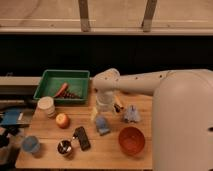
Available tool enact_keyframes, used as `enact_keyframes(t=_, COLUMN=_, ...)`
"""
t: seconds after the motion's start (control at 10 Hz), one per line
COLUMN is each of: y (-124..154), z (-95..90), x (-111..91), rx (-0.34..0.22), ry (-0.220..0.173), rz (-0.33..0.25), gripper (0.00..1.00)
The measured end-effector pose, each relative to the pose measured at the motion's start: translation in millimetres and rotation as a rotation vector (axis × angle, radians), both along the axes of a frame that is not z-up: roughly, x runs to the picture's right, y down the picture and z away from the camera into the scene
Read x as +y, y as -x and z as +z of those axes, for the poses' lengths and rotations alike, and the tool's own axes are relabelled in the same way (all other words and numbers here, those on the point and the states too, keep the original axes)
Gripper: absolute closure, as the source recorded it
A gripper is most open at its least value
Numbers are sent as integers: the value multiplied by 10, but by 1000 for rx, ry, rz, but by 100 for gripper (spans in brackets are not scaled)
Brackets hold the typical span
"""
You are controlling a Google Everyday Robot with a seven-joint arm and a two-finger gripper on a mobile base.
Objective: Wipe red bowl with sponge
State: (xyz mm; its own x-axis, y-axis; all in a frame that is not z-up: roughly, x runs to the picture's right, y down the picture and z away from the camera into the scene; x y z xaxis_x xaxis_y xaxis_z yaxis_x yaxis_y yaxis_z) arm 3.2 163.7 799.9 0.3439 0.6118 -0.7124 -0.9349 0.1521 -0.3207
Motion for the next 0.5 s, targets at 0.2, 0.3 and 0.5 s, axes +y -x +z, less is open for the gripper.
enact_keyframes(t=0.2, y=-11, z=44, x=148, rx=10, ry=43, rz=1, gripper=20)
enact_keyframes(t=0.3, y=-26, z=24, x=199, rx=17, ry=59, rz=4, gripper=20)
enact_keyframes(t=0.5, y=-39, z=-20, x=296, rx=24, ry=84, rz=15, gripper=20)
